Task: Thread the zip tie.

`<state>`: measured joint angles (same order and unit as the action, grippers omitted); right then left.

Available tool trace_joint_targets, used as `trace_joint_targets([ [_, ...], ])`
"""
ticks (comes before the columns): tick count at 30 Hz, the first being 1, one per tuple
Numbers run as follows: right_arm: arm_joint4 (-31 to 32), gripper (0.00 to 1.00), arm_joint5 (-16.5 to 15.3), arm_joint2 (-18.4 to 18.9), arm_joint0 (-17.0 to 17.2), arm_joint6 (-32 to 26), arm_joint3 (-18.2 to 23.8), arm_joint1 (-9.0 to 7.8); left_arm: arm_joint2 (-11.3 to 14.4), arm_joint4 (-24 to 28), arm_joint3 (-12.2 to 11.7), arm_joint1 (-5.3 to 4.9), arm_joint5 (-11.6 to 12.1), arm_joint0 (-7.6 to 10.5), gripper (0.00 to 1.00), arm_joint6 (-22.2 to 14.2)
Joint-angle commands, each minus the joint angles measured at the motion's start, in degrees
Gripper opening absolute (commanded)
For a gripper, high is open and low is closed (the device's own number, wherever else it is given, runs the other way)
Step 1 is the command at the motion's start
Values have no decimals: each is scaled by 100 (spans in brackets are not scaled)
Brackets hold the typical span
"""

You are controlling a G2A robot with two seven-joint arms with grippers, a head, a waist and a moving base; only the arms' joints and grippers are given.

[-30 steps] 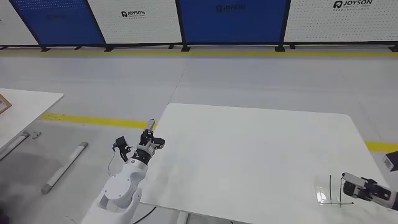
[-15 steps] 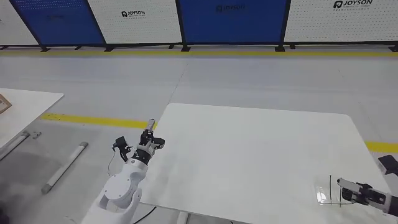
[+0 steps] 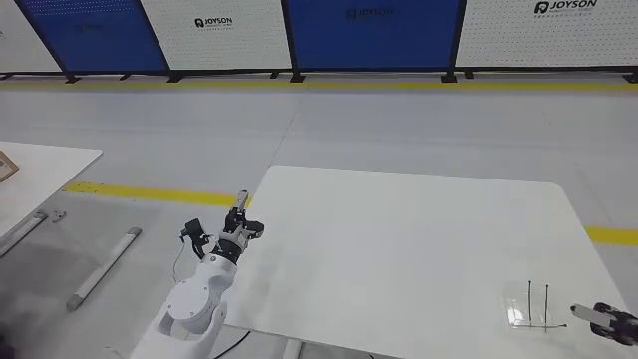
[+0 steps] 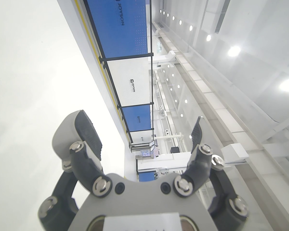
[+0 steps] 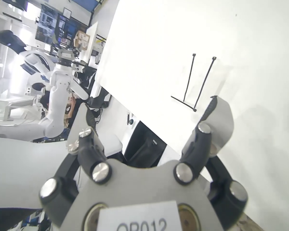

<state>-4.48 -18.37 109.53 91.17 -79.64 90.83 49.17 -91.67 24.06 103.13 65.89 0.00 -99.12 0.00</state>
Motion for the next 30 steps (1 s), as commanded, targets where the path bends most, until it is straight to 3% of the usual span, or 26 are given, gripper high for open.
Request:
trace_joint_targets([
  [1,197,100,95,-376,-210,0,-111,-162,0,0,0,0,0,0,100,0],
  [4,237,100,343,-737,-557,0,-412,-314,0,0,0,0,0,0,100,0],
  [16,237,100,343,-737,-557,0,-412,-314,0,0,0,0,0,0,100,0],
  [18,603,100,531,-871,-508,0,-293,-341,0,0,0,0,0,0,100,0],
  [24,817,100,1111,-1246,-594,0,-282,-552,0,0,0,0,0,0,100,0],
  [30,817,100,1111,-1246,-594,0,-282,-552,0,0,0,0,0,0,100,0],
])
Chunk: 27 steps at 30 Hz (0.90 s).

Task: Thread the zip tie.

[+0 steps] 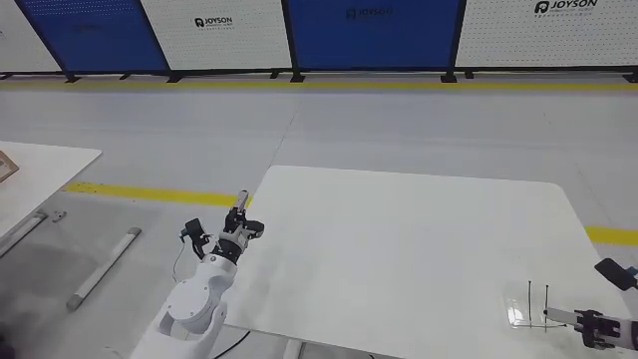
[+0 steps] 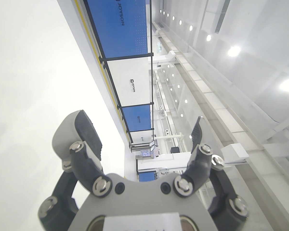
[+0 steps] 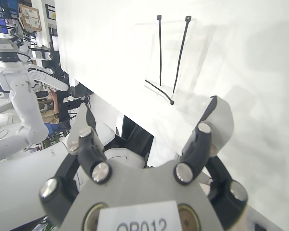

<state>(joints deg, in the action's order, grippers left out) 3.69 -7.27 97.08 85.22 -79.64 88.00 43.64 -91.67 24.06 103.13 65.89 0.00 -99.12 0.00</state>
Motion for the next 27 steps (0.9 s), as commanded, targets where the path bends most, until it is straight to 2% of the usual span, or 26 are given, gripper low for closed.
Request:
trace_joint_targets([
  [1,0,100,1,0,1,0,0,0,0,0,0,0,0,0,100,0],
  [7,-129,100,-8,-15,24,95,-50,7,0,0,0,0,0,0,100,0],
  [10,-570,100,-64,65,2,0,-241,-8,0,0,0,0,0,0,100,0],
  [14,-512,100,509,-186,-126,0,-265,-149,0,0,0,0,0,0,100,0],
  [27,-501,100,542,-204,-142,0,-266,-161,0,0,0,0,0,0,100,0],
])
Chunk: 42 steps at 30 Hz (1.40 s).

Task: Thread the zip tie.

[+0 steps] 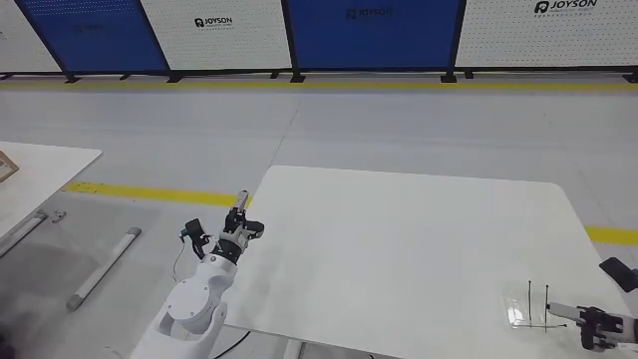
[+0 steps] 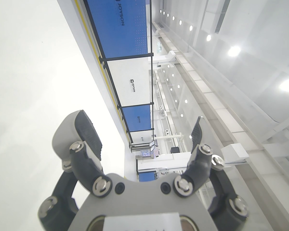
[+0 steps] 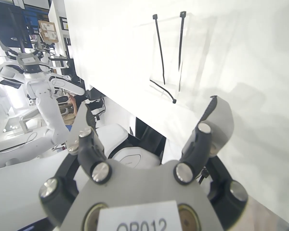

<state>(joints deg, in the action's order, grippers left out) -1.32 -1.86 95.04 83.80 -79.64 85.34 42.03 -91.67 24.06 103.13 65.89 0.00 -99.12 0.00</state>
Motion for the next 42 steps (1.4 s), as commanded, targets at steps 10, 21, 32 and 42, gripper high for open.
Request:
trace_joint_targets([
  [10,445,100,246,185,147,0,278,-98,0,0,0,0,0,0,100,0],
  [21,460,100,270,195,158,0,298,-106,0,0,0,0,0,0,100,0],
  [32,322,47,280,211,168,116,229,-119,0,0,0,0,0,0,100,0],
  [42,563,44,679,-100,-65,195,92,-126,0,0,0,0,0,0,100,0],
])
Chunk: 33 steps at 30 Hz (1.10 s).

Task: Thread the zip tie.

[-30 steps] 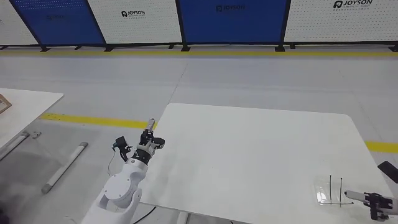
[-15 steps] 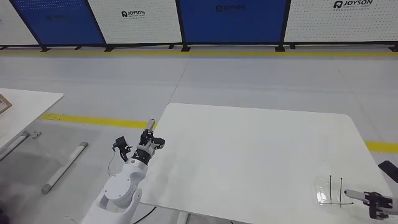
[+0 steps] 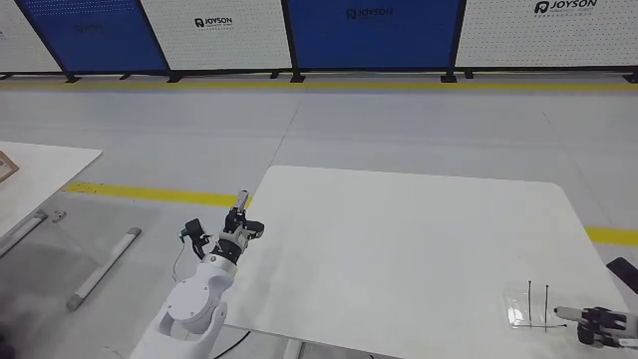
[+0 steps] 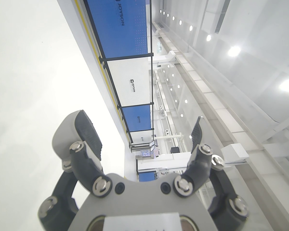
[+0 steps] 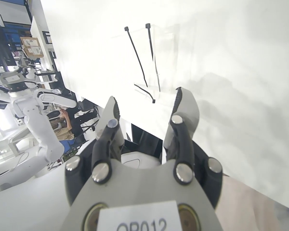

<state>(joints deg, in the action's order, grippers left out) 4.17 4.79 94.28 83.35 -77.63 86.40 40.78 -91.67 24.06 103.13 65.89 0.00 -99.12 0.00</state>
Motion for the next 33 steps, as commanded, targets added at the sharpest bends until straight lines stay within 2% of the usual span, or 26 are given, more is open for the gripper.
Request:
trace_joint_targets([
  [1,24,43,31,-51,-52,-8,-38,-2,0,0,0,0,0,0,100,0],
  [4,37,43,50,-104,-108,-18,-89,-4,0,0,0,0,0,0,100,0],
  [6,28,47,61,-145,-144,-43,-132,-6,0,0,0,0,0,0,100,0],
  [9,51,43,59,-229,-195,-37,-177,-5,0,0,0,0,0,0,100,0],
  [12,54,33,42,-280,-233,-34,-216,-6,0,0,0,0,0,0,100,0],
  [18,59,28,37,-318,-264,-39,-250,-17,0,0,0,0,0,0,100,0],
  [24,140,29,87,-358,-241,-19,-184,-31,0,0,0,0,0,0,100,0],
  [31,161,15,109,-340,-166,27,-112,-48,0,0,0,0,0,0,100,0],
  [33,158,15,113,-333,-152,33,-104,-53,0,0,0,0,0,0,100,0],
])
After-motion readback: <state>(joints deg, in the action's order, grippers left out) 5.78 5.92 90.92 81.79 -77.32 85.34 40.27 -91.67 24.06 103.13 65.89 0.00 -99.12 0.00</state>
